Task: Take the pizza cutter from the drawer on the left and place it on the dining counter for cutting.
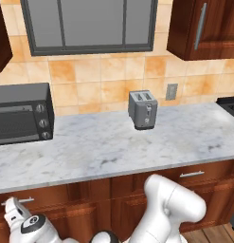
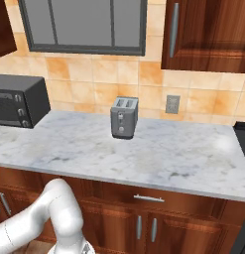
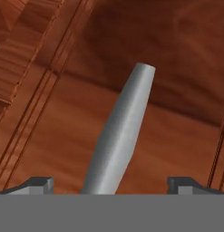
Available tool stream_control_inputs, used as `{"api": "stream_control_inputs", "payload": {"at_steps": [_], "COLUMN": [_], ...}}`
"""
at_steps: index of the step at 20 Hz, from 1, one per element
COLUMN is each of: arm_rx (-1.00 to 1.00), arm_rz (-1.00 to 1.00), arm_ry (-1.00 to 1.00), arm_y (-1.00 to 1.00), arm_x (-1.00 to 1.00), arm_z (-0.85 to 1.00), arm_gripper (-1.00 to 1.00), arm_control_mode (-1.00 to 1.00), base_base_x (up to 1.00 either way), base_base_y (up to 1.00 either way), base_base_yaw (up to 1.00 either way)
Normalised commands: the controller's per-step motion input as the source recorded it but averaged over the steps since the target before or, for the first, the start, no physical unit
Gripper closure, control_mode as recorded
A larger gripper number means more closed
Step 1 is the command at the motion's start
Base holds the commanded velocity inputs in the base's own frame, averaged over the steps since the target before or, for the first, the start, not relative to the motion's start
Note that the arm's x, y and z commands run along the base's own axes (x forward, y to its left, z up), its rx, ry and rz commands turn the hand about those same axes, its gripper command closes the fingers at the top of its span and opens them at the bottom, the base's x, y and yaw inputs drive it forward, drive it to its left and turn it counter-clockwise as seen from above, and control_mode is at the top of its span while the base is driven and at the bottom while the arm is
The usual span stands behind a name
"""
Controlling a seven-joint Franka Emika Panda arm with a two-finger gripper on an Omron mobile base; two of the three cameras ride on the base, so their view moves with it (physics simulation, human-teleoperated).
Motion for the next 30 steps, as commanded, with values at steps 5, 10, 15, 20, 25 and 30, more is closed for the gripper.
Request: {"api": "stream_control_inputs", "payload": {"at_steps": [5,10,15,20,25,30], "arm_rx": [0.07,0.06,0.07,0.06,0.06,0.05], "arm_rz": [0.00,0.01,0.00,0.00,0.00,0.00], "arm_ry": [-0.11,-0.13,-0.15,-0.18,-0.19,-0.19], "arm_y": [0.05,-0.01,-0.13,-0.27,-0.37,-0.31], "arm_x": [0.11,0.10,0.03,0.02,0.12,0.17], "arm_z": [-0.28,-0.52,-0.67,-0.71,-0.61,-0.61], "arm_gripper": [-1.00,-1.00,-1.00,-1.00,-1.00,-1.00], "arm_control_mode": [-1.00,-1.00,-1.00,-1.00,-1.00,-1.00], "base_base_x": [0.00,0.00,0.00,0.00,0.00,0.00], "base_base_y": [0.00,0.00,0.00,0.00,0.00,0.00], "base_base_yaw": [0.00,0.00,0.00,0.00,0.00,0.00]}}
